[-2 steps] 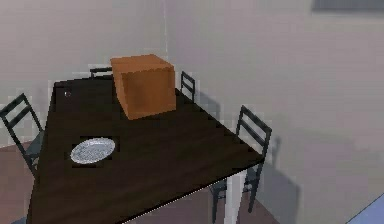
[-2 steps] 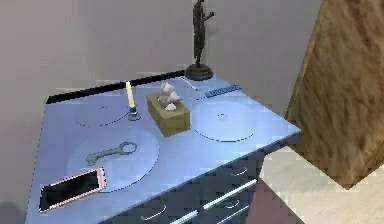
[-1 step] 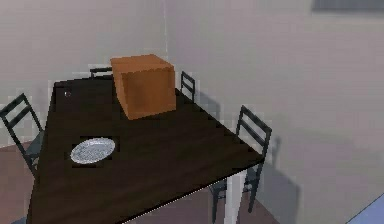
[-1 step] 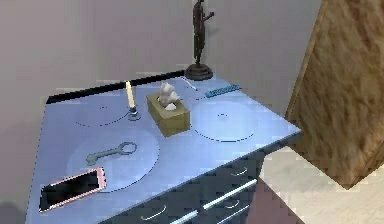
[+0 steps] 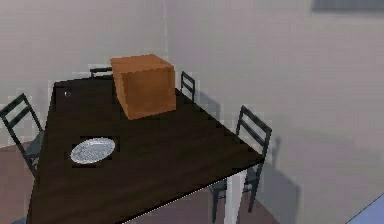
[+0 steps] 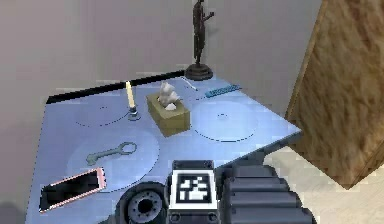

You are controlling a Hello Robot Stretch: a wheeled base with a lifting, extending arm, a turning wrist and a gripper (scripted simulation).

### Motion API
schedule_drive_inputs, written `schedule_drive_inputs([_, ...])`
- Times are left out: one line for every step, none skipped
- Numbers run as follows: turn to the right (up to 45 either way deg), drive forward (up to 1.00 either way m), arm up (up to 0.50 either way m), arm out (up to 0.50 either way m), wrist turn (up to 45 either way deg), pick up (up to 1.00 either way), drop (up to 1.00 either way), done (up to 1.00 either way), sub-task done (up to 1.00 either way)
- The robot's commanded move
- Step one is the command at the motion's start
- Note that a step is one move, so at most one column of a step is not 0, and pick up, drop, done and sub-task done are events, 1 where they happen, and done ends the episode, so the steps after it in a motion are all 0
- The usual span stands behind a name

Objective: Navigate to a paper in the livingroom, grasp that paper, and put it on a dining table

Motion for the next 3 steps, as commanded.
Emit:
schedule_drive_inputs([0.0,0.00,0.00,0.22,0.0,0.00,0.00,0.00,0.00])
schedule_drive_inputs([0.0,0.00,0.00,0.00,45.0,0.00,0.00,0.00,0.00])
schedule_drive_inputs([0.0,0.00,0.00,0.00,45.0,0.00,0.00,0.00,0.00])
